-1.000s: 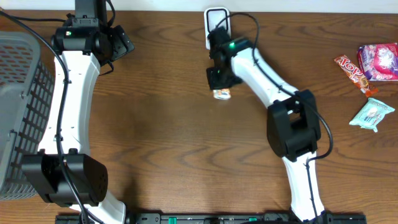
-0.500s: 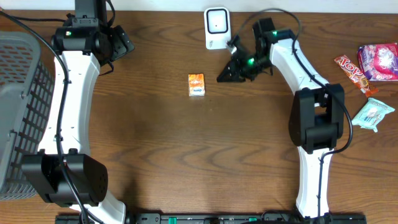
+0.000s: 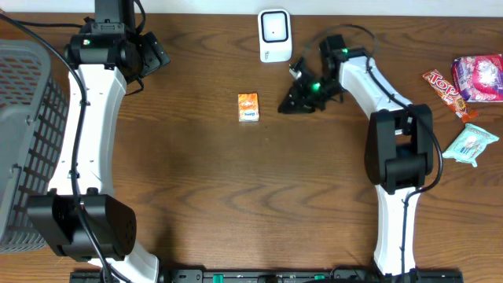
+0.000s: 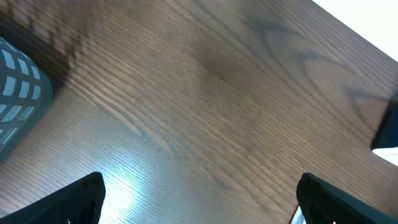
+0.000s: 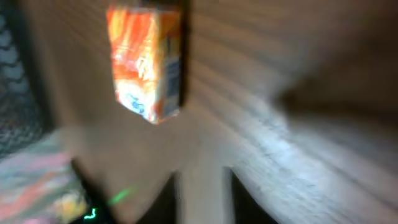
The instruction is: Scan the item barcode
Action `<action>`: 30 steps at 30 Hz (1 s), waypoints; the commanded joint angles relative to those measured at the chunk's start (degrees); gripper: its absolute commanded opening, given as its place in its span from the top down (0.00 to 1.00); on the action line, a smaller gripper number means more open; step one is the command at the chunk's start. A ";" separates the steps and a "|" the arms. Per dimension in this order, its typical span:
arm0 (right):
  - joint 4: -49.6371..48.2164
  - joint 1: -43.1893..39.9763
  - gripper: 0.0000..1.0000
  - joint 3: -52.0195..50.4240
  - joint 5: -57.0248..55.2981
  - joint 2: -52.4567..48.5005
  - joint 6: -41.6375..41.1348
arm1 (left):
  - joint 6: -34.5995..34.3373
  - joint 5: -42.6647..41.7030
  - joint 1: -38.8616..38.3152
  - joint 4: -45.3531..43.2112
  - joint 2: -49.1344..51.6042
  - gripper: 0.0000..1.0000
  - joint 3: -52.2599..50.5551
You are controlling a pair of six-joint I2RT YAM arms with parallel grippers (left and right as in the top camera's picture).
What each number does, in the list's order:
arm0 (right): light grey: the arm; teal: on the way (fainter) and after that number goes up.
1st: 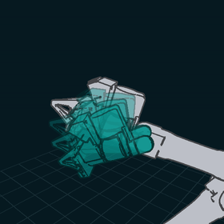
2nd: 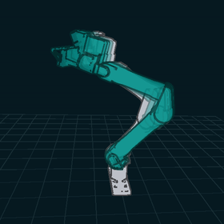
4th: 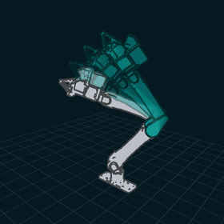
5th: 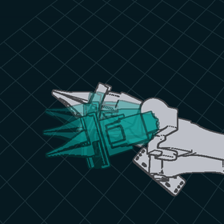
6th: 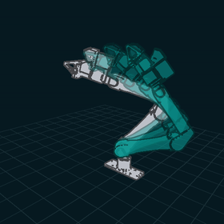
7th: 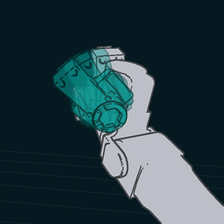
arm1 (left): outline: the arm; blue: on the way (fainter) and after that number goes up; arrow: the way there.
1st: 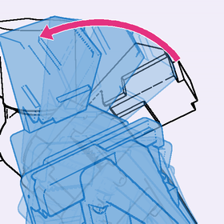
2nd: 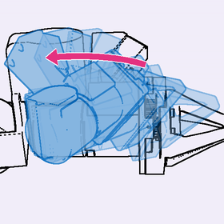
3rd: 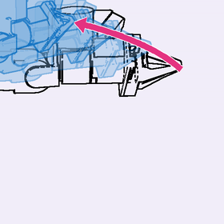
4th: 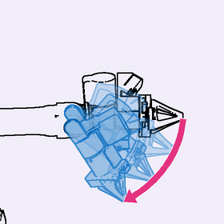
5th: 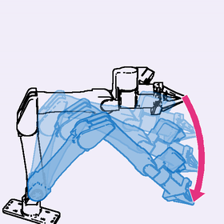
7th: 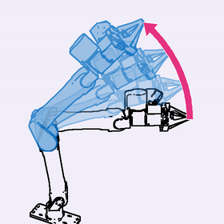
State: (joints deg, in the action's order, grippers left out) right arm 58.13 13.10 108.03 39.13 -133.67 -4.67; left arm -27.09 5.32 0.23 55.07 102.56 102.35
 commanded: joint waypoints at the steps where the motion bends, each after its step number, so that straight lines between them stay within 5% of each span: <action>1: -1.31 5.16 0.42 5.57 -20.31 5.92 -6.43 | 0.28 0.96 0.02 -0.02 0.20 0.02 -0.11; 7: -9.92 14.95 0.38 6.40 -42.71 5.35 -9.05 | 0.26 0.96 0.02 -0.04 0.20 0.02 -0.11; 16: -16.28 26.64 0.47 6.40 -65.99 -0.31 -9.05 | 0.26 0.96 0.02 -0.04 0.20 0.02 -0.11; 30: -15.74 29.38 0.53 6.38 -64.92 -6.23 -9.09 | 0.26 0.96 0.02 -0.04 0.20 0.02 -0.11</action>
State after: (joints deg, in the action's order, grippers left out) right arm 41.74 42.28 114.39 -25.50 -139.02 -12.99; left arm -27.11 5.34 0.23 55.07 102.56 102.35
